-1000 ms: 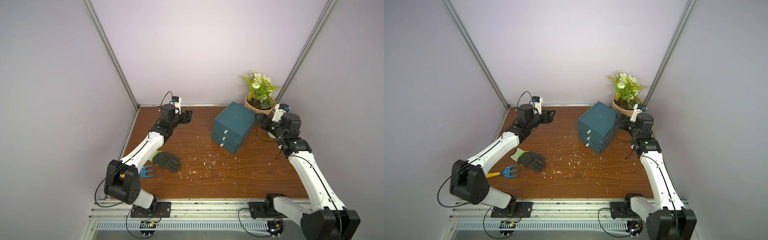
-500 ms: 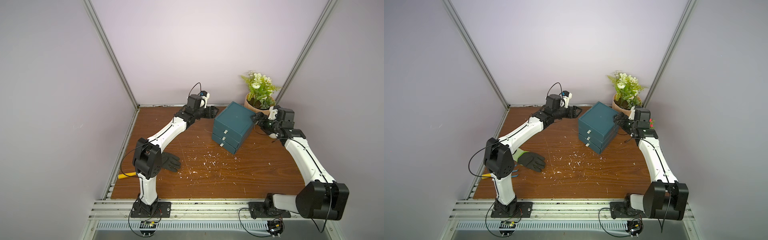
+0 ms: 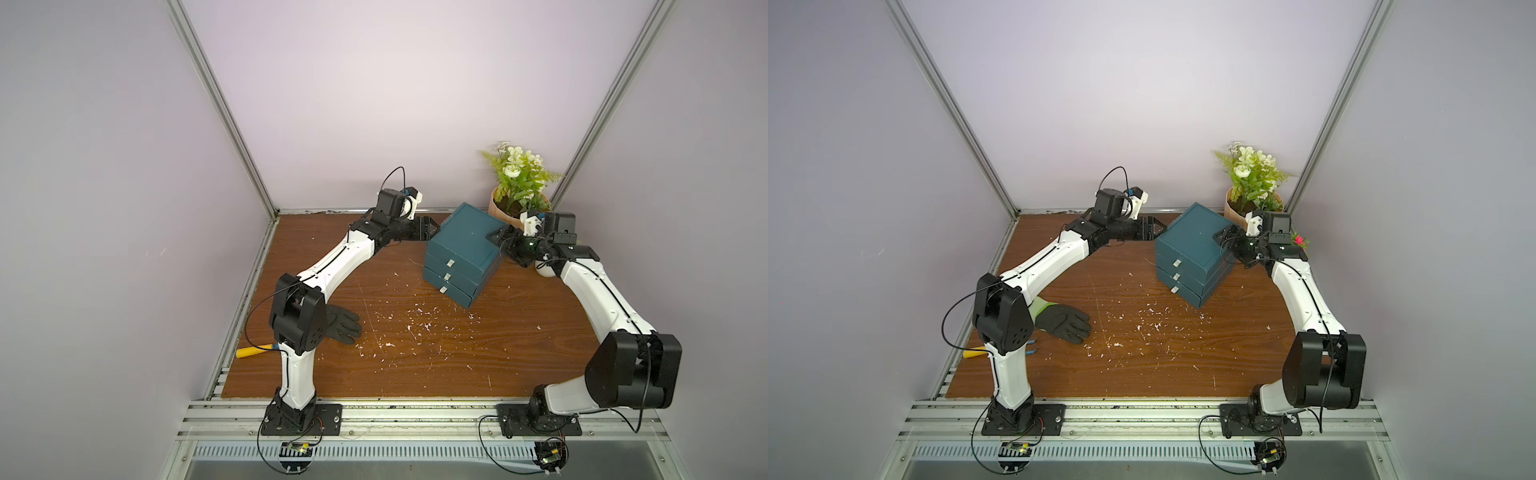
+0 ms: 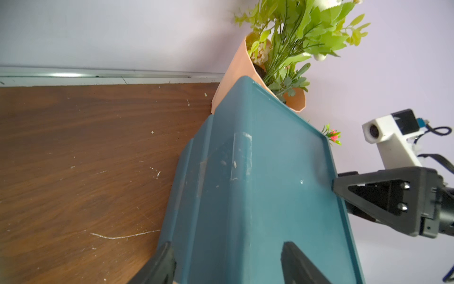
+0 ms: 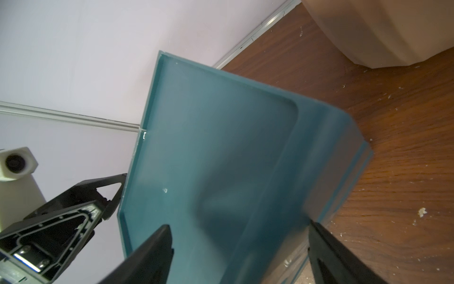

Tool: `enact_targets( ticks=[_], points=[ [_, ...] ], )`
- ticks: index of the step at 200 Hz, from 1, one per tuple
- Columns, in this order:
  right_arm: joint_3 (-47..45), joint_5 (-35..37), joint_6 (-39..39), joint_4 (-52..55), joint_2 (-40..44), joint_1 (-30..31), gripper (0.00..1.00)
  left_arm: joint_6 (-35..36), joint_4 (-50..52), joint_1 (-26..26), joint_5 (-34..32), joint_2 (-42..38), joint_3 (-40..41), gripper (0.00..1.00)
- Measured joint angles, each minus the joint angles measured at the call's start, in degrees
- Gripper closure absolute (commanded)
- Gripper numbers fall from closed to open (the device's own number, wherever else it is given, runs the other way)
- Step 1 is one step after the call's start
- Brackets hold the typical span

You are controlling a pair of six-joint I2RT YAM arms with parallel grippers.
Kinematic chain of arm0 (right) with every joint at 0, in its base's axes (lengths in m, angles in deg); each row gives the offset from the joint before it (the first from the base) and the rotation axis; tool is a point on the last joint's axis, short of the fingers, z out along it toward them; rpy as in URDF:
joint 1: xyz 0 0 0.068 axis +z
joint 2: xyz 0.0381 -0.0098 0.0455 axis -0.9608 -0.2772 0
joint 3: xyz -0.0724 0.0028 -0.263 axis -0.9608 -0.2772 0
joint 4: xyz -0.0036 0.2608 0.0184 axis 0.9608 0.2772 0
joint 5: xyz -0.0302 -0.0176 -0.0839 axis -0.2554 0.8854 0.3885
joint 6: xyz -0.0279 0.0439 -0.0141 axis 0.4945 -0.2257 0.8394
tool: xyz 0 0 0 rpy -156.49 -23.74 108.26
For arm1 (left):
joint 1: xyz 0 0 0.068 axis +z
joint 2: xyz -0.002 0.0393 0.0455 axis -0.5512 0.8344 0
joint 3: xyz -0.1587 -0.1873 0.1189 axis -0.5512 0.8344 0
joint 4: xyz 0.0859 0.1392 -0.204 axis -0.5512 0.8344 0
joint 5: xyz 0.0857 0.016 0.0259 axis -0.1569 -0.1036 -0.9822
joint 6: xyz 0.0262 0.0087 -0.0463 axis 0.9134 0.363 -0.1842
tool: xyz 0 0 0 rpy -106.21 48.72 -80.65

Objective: Take the keys out of the drawer
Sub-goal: Move the storage box to the center of the board.

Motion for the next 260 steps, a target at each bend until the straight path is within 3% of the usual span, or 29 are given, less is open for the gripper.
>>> enact_targets(
  ticks=[65,156,260],
  points=[
    [5.55,-0.81,1.9,-0.2,-6.78,5.42,0.21,0.59,4.57,0.24,-2.64,-1.81,1.42,0.32],
    [28.85,0.17,5.4,-0.42,-26.95,13.88,0.26,-2.29,5.81,1.64,-9.88,-8.52,8.85,0.35],
    [32.3,1.01,3.58,-1.64,-29.94,20.68,0.28,-7.39,5.35,5.73,-16.79,-14.34,15.37,0.33]
  ],
)
